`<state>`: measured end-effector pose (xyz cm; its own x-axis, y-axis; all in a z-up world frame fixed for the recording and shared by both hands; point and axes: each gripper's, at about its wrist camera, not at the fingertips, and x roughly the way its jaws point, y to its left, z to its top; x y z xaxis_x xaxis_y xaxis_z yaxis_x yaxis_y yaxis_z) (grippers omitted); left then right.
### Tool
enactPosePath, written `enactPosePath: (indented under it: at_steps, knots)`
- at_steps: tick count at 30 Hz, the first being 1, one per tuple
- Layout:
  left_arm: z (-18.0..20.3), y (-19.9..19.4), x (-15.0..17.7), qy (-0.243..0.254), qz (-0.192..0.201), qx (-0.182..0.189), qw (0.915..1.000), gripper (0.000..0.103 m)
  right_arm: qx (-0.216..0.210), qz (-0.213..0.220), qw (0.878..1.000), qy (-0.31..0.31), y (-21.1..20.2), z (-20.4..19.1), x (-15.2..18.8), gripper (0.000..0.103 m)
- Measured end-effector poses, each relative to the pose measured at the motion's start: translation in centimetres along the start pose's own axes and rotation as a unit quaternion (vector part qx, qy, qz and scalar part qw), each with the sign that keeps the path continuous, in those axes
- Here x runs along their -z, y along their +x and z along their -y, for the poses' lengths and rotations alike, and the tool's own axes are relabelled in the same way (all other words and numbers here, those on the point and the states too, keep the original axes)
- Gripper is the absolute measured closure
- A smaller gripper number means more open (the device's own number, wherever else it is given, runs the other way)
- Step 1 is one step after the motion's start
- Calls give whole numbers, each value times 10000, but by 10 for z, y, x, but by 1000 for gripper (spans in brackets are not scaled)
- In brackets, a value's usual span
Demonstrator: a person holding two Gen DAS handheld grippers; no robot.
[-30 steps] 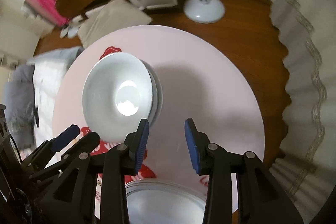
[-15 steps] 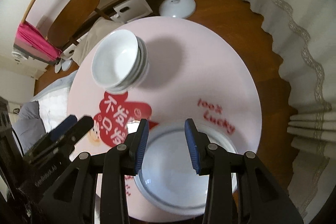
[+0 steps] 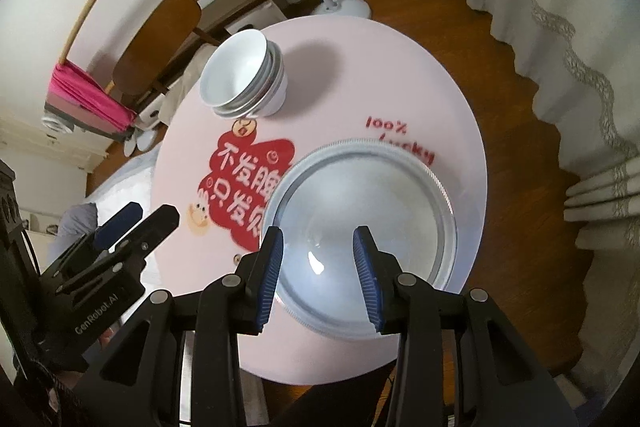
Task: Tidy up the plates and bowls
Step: 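Withdraw both grippers up and move them toward the bowl stack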
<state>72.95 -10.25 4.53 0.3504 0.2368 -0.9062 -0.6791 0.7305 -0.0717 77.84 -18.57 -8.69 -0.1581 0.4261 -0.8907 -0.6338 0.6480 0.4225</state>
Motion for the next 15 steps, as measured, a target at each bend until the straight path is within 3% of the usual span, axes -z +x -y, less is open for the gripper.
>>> enactPosePath:
  at_steps: [7, 15]
  knots:
    - [0, -12, -6, 473, 130, 289, 9984, 42, 158, 249, 9989, 362, -13, -4, 23, 65]
    - [-59, -4, -28, 1506, 173, 840, 9849, 42, 436, 799, 9872, 1307, 5, -43, 34, 65]
